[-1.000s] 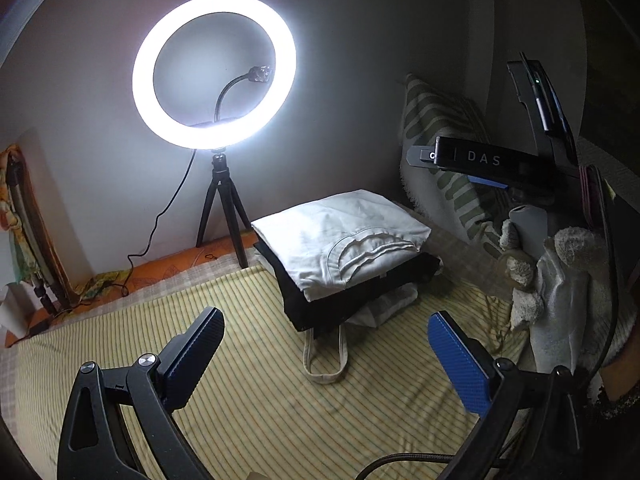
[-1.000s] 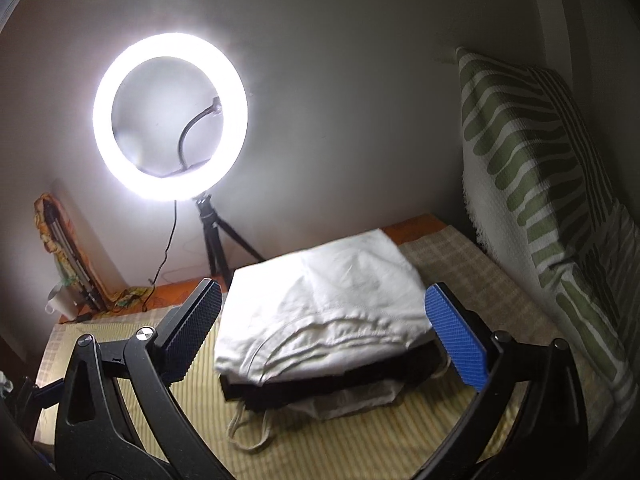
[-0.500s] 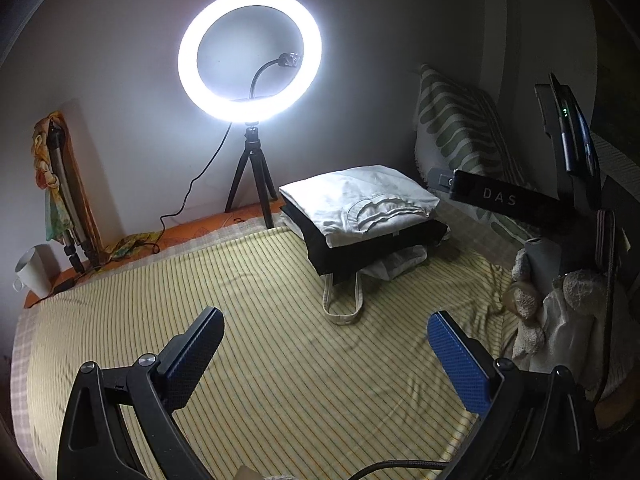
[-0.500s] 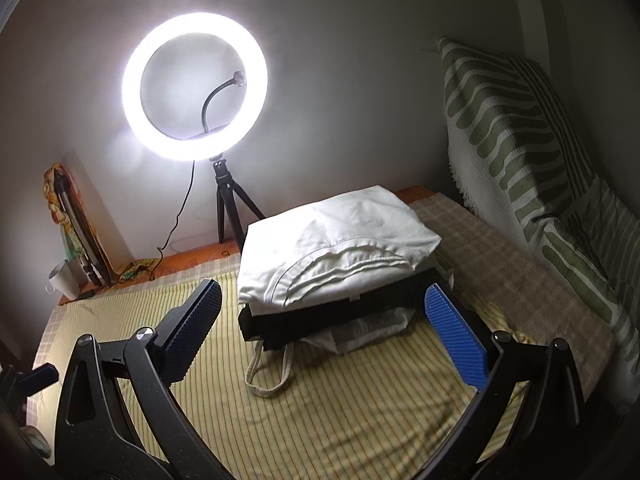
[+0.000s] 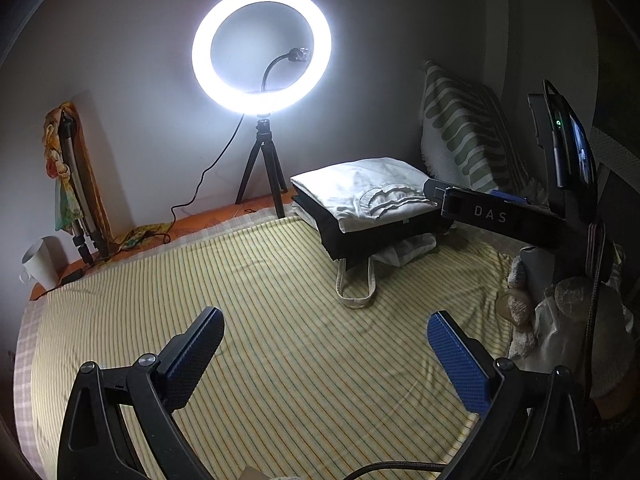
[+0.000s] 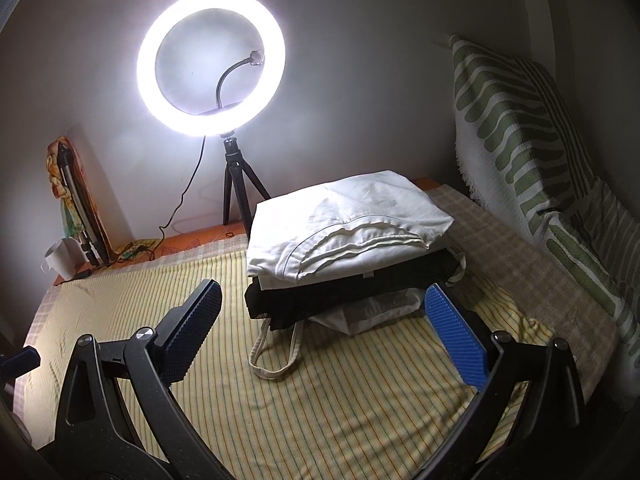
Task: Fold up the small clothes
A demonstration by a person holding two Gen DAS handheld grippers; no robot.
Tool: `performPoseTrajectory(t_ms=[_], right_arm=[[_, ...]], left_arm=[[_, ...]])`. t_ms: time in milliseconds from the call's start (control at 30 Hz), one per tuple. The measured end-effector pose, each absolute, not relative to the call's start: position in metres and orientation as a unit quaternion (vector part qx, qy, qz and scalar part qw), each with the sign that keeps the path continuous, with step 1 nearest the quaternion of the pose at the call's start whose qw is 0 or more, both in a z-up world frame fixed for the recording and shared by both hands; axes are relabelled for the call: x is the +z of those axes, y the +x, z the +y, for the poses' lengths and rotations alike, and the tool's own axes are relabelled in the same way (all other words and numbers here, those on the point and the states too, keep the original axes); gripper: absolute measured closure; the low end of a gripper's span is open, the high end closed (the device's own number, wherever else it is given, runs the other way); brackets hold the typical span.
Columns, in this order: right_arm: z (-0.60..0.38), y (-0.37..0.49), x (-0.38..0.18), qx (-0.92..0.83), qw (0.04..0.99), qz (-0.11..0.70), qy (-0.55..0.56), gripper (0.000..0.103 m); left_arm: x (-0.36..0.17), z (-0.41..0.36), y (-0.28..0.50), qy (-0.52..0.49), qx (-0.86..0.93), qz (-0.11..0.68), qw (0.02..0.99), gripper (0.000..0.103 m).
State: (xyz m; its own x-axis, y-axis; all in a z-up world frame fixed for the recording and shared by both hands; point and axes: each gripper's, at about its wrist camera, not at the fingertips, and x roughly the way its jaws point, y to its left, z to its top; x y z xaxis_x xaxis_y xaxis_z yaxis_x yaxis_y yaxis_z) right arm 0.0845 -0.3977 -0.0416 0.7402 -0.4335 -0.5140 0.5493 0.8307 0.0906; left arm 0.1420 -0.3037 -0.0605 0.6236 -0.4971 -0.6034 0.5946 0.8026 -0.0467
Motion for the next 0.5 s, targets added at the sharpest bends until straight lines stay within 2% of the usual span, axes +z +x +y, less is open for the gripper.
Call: performPoseTrajectory(t_ms=[500], right_arm=[[-0.3968, 0.0838, -0.0440, -0.267, 0.924, 0.243, 0.123, 0.000]], left_arm=[[-0.0594, -0.3017, 0.1400, 0.078, -0.309, 0.308, 0.896, 0.000]])
